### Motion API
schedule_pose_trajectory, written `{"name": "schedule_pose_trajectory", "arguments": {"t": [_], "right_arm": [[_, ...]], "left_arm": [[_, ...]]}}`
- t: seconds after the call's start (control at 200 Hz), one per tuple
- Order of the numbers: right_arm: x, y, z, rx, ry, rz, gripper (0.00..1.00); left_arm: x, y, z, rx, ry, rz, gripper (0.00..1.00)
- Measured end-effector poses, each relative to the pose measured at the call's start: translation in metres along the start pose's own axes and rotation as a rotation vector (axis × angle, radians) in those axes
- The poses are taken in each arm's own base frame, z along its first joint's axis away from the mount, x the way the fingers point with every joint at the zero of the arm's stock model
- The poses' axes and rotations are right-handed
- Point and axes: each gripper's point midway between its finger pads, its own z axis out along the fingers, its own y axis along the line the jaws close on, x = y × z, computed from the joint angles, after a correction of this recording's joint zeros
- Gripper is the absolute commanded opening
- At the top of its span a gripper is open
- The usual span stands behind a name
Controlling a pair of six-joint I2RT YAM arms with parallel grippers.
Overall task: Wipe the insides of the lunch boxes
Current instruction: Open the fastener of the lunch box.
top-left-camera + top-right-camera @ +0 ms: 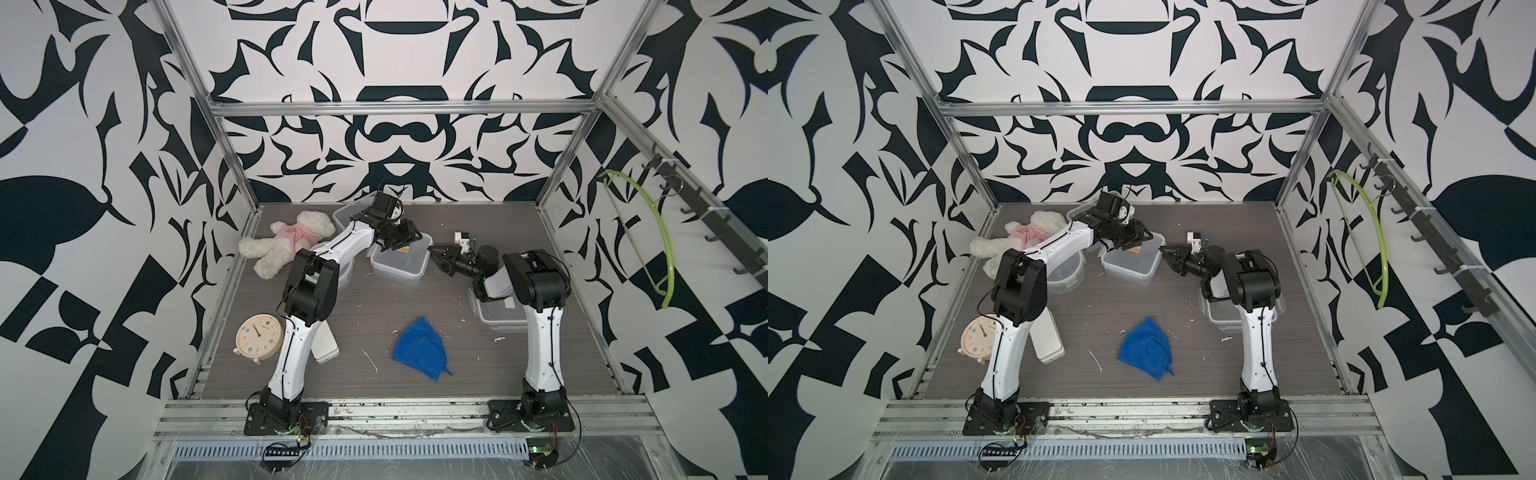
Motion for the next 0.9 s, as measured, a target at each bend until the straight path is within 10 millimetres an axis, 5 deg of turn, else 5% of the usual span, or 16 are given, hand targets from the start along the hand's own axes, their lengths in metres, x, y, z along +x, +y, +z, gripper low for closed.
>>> {"name": "schedule_pose_trajectory", "arguments": {"t": [0.27,0.72,0.9], "right_arm": [[-0.001,0.000,-0.001,0.029,-0.006,0.011,0.00],[0.006,0.021,-0.018,0.518,0.037,-0.234,0.00],[0.021,0.010,-0.031,0.659,0.100,-0.260,0.00]], "left_arm": [[0.000,-0.003,0.004,0.043,-0.009,0.009,0.55],[0.001,-0.004,0.005,0.076,0.000,0.001,0.54],[0.001,-0.004,0.005,0.079,0.001,-0.001,0.54]]}}
